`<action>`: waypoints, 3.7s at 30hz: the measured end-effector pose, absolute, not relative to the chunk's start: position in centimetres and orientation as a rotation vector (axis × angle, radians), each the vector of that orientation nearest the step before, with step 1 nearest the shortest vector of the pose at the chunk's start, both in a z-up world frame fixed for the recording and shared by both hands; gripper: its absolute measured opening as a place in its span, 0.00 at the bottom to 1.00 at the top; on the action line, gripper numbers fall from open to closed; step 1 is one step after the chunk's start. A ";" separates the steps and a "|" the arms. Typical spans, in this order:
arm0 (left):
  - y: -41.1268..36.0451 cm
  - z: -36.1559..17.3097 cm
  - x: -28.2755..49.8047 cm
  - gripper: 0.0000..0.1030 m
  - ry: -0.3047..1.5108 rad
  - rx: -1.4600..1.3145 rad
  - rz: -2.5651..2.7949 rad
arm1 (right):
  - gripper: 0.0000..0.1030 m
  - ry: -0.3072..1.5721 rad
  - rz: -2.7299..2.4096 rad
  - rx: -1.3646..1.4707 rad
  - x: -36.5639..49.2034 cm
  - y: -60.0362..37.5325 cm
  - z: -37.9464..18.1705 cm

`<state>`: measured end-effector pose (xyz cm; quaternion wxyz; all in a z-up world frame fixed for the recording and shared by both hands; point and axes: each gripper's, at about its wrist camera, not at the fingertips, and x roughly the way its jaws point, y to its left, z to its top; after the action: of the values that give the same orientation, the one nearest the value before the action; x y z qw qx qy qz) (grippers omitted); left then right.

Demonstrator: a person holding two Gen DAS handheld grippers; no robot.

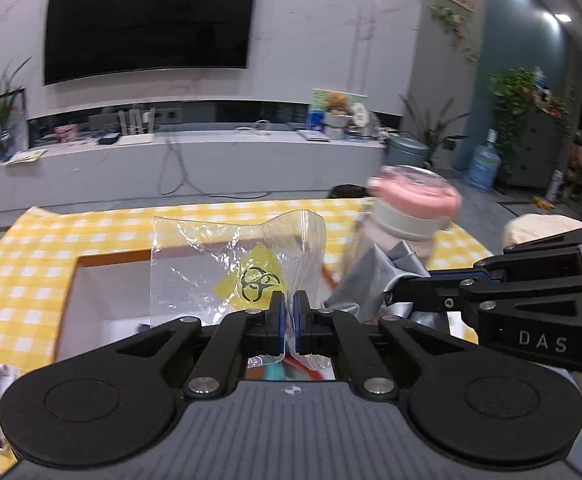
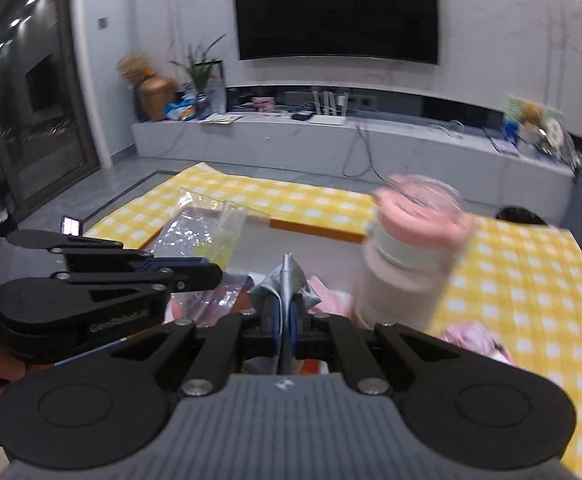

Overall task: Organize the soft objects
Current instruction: 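Carry the plastic bag and grey pouch with both grippers over the white box, then open both grippers to drop the bag and pouch into the box, then move both grippers back toward the pink pouch and white card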

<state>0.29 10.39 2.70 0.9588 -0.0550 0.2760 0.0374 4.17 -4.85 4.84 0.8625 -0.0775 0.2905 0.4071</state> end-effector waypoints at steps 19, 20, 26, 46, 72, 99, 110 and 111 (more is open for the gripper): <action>17.6 -2.1 4.9 0.05 0.732 -0.113 0.291 | 0.03 0.656 0.775 -0.362 12.2 7.6 -0.9; 18.0 -2.4 5.1 0.05 0.744 -0.126 0.290 | 0.03 0.666 0.764 -0.373 12.5 8.0 -1.4; 19.2 -3.4 5.7 0.06 0.788 -0.164 0.301 | 0.06 0.717 0.729 -0.412 14.2 9.2 -3.6; 18.6 -1.2 3.7 0.62 0.682 -0.197 0.295 | 0.36 0.686 0.749 -0.428 13.1 9.3 -2.7; 11.5 1.1 -2.3 0.74 0.528 -0.123 0.118 | 0.46 0.604 0.694 -0.319 4.0 -4.7 -0.2; -2.4 -2.6 4.9 0.71 0.692 0.063 -0.286 | 0.48 0.767 0.361 -0.165 10.2 -20.4 -5.5; -4.2 -5.6 8.6 0.71 0.778 0.091 -0.320 | 0.65 0.871 0.381 -0.166 15.1 -22.4 -8.0; -4.3 -5.8 8.9 0.71 0.779 0.097 -0.323 | 0.65 0.875 0.381 -0.170 15.5 -22.5 -8.2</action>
<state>8.87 -4.31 -5.80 0.9112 0.0468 0.3780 -0.1569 15.54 -22.47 -8.19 0.8848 -0.0819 0.4207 0.1831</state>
